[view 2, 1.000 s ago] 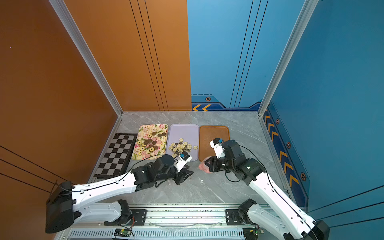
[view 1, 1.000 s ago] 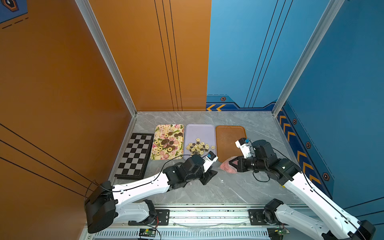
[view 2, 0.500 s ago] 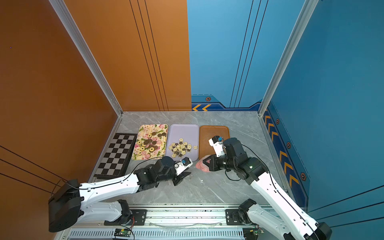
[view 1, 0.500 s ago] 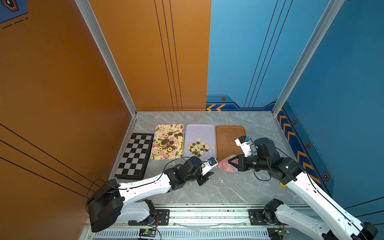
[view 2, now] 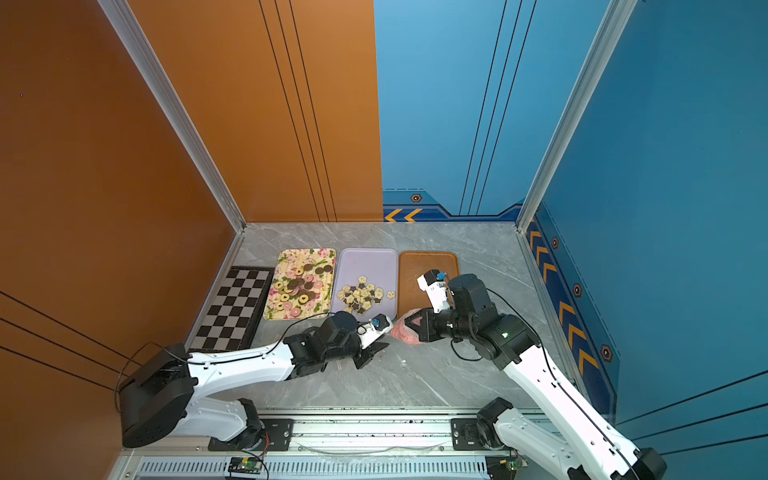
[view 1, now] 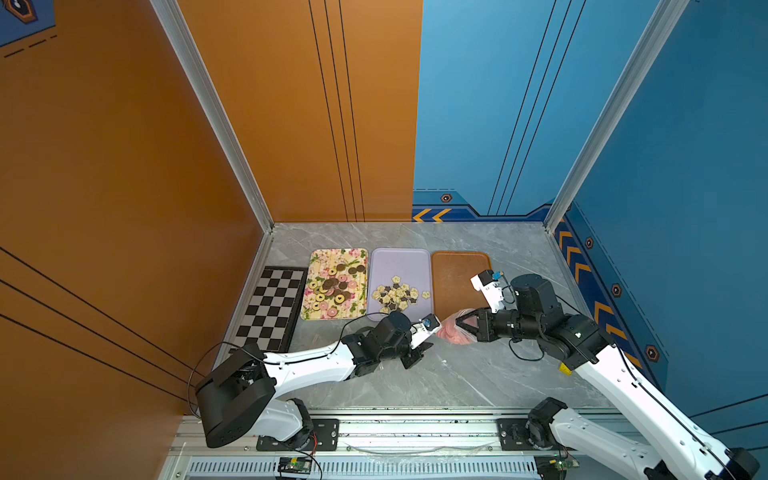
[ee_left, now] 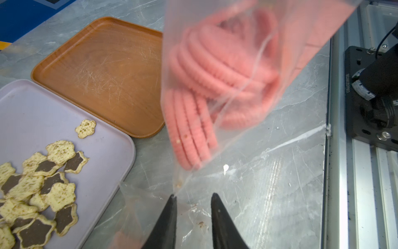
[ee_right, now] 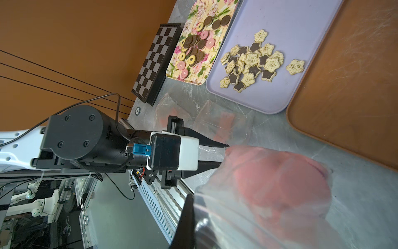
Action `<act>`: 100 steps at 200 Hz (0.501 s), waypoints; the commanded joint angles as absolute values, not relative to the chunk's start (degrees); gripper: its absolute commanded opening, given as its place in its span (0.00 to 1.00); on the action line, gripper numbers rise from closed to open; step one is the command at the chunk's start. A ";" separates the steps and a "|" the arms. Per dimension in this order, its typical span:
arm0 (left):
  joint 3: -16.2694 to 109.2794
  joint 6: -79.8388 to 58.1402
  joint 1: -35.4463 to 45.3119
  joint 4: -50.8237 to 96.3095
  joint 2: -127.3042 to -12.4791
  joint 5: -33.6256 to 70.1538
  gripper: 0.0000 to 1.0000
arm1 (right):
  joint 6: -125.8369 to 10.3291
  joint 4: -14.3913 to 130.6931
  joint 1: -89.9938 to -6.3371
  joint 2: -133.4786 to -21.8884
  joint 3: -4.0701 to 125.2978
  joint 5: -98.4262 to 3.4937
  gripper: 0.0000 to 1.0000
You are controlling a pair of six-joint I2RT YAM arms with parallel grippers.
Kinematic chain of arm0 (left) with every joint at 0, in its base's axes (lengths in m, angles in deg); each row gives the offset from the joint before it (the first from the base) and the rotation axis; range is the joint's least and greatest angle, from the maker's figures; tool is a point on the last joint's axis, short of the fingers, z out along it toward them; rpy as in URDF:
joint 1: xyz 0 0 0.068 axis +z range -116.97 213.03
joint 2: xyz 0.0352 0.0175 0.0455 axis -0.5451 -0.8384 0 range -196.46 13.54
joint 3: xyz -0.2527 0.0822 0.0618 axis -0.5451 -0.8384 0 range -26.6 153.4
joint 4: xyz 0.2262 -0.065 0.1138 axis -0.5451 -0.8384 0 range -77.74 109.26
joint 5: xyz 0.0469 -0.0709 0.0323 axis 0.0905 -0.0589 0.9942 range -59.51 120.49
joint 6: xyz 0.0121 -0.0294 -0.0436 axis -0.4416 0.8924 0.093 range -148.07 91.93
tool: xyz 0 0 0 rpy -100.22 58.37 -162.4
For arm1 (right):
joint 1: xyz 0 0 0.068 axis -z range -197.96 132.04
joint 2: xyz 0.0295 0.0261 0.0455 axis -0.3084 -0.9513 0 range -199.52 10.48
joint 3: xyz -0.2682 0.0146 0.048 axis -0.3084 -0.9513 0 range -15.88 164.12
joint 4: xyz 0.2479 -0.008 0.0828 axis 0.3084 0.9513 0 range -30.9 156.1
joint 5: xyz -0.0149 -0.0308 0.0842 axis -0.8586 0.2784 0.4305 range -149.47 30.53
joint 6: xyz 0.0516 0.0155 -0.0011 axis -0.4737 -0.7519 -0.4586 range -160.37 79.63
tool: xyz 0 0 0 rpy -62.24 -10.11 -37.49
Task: Pour cookies out of the ziploc bag
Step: 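Pour the cookies out of the ziploc bag onto the tray.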
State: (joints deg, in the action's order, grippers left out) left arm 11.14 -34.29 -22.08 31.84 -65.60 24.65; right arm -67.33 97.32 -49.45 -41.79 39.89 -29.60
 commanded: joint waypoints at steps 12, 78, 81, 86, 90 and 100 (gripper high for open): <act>12.25 -34.84 -21.38 34.43 -64.47 23.20 0.29 | -67.60 97.16 -49.24 -40.76 41.51 -28.26 0.00; 14.42 -35.80 -21.37 34.54 -66.71 21.51 0.28 | -68.14 96.47 -49.33 -40.76 41.31 -27.87 0.00; 14.45 -35.85 -21.36 34.55 -66.75 21.34 0.27 | -68.22 96.46 -49.26 -40.76 41.26 -27.91 0.00; 14.56 -35.96 -21.37 34.52 -66.87 20.95 0.26 | -68.18 96.30 -49.34 -40.76 41.17 -27.99 0.00; 14.57 -36.06 -21.37 34.50 -66.98 20.83 0.25 | -68.18 96.32 -49.34 -40.76 41.15 -28.00 0.00; 14.62 -36.07 -21.37 34.55 -67.34 20.51 0.23 | -68.15 96.14 -49.38 -40.76 41.11 -28.08 0.00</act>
State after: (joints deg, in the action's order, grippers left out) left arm 12.97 -34.83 -21.71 33.74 -66.14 22.70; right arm -67.42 97.30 -49.45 -41.79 39.89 -29.20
